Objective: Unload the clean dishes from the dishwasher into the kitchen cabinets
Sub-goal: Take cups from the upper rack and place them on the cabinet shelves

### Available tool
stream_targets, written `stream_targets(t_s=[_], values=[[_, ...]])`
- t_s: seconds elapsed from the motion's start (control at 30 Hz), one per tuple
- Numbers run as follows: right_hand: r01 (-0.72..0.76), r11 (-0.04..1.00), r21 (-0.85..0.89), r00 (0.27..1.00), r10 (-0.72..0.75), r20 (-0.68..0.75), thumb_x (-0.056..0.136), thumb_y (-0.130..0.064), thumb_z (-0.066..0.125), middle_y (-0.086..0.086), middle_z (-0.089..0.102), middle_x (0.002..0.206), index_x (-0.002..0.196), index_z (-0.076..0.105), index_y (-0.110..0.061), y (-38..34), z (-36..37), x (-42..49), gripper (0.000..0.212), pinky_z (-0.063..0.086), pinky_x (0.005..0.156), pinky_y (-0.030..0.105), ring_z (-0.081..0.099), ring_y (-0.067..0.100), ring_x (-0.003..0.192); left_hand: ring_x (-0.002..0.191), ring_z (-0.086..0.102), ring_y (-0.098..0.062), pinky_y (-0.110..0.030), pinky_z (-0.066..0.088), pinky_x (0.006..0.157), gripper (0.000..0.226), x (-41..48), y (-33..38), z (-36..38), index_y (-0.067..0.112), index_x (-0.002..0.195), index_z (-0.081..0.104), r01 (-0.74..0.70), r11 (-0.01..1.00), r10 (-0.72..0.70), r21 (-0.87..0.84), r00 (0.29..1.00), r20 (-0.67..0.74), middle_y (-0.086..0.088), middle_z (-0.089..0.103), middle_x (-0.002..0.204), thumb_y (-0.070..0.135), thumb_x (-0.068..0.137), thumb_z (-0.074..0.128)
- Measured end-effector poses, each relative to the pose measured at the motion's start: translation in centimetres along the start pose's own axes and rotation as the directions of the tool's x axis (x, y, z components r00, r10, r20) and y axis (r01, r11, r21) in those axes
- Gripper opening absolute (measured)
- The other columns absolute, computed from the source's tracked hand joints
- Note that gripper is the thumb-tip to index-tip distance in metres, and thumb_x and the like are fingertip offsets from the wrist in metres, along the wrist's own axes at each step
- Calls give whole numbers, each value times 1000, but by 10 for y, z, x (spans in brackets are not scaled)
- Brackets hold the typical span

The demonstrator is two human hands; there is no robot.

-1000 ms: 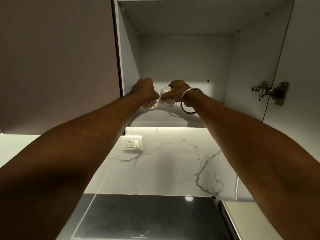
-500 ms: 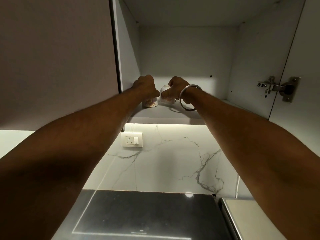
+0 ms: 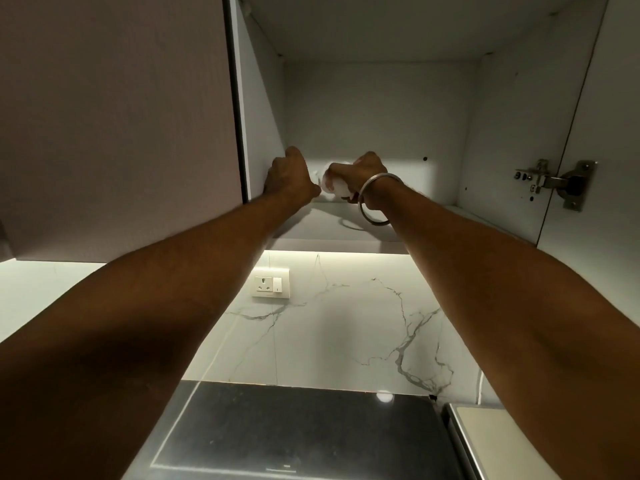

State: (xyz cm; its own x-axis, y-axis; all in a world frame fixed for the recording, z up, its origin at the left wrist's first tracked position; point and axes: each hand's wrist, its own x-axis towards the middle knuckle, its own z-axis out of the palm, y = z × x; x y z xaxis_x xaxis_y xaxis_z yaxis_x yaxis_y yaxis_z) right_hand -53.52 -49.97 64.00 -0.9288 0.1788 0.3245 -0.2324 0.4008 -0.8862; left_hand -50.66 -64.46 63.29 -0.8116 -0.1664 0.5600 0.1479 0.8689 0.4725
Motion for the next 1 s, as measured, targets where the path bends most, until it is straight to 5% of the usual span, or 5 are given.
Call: stream_targets(t_s=[0.33,0.5,0.67,0.83,1.0], values=[[-42,993,109,999,43,-6,43,-45,83,9,64,68,101,68,-2,9,6,2,74,44,42,22,56,21,48,114,61,-37,-37,46,81,72,-8,-4,9,7,136,35,72,993,-76,-97,996,-43,-16,62,126,33,86,79],[-72,969,235,997,60,57,62,-29,83,11,68,72,94,69,-1,15,3,-3,45,62,79,46,68,28,69,118,58,-38,-40,49,88,56,-2,1,17,17,142,39,110,982,-115,-156,993,-27,-14,61,131,42,97,59],[-104,975,194,994,95,56,53,-29,82,15,73,92,104,66,-5,17,1,-8,59,61,72,54,73,28,79,131,44,-36,-45,41,102,52,0,6,33,21,144,40,154,974,-160,-165,987,-20,-15,62,132,44,100,53],[-115,989,92,993,111,50,51,-23,82,5,70,72,94,73,-5,16,0,-10,48,53,56,32,63,21,60,121,58,-37,-42,49,95,57,4,-2,40,18,139,41,166,964,-171,-205,985,-7,-13,64,128,38,92,67],[-128,992,9,991,128,44,43,-29,86,10,73,94,113,65,-14,18,4,-8,75,60,77,32,72,26,80,117,61,-35,-35,46,82,55,4,-5,40,12,133,46,184,966,-184,-184,983,20,-13,62,128,28,89,74]])
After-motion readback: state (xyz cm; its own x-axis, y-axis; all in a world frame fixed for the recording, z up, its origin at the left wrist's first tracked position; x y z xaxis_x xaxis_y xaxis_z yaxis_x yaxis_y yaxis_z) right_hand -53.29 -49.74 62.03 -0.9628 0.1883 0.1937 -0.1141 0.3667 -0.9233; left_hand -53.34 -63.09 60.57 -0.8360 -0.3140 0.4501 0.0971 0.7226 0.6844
